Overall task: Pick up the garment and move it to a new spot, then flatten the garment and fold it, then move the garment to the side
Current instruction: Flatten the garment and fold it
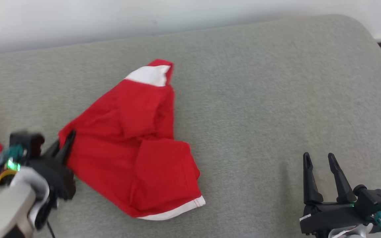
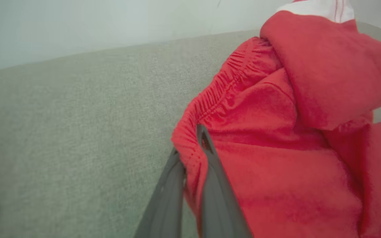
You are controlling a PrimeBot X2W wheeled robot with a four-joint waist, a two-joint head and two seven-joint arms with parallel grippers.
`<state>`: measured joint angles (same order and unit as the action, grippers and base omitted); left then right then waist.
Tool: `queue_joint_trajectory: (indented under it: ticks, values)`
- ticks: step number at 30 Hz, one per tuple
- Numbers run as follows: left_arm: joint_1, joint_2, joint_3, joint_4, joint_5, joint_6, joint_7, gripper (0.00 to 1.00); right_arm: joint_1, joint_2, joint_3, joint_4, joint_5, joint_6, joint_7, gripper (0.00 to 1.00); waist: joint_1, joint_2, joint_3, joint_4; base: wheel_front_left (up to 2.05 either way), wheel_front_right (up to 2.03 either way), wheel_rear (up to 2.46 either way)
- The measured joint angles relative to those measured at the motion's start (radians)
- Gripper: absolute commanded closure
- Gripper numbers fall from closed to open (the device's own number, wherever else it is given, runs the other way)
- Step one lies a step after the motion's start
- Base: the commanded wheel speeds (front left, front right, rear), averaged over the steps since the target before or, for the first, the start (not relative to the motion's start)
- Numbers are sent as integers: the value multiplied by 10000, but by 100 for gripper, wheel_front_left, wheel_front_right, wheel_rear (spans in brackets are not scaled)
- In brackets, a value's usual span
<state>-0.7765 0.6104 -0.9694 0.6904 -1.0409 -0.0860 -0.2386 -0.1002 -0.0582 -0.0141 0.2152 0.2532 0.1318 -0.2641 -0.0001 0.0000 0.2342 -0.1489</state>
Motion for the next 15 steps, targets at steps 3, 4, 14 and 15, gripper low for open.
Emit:
queue_joint_trajectory:
  ticks: [3, 4, 14, 15]
  values:
    - [782, 0, 336, -150, -261, 245, -148, 100, 89, -6, -56, 4, -40, 0, 0, 0, 0, 0, -173, 205, 0, 0, 0]
    - [1026, -21, 408, -215, -276, 297, -165, 100, 147, -10, -94, 6, -82, 0, 0, 0, 0, -1, -224, 263, 0, 0, 0]
    - [2574, -736, 3080, -1856, 1145, 1060, -240, 0, 354, -192, -4, 25, -163, 0, 0, 0, -1, 0, -803, 710, 0, 0, 0]
    - [2794, -826, 3469, -2111, 1478, 1112, -240, 0, 385, -207, 38, 29, -163, 0, 0, 0, -1, -1, -868, 755, 0, 0, 0]
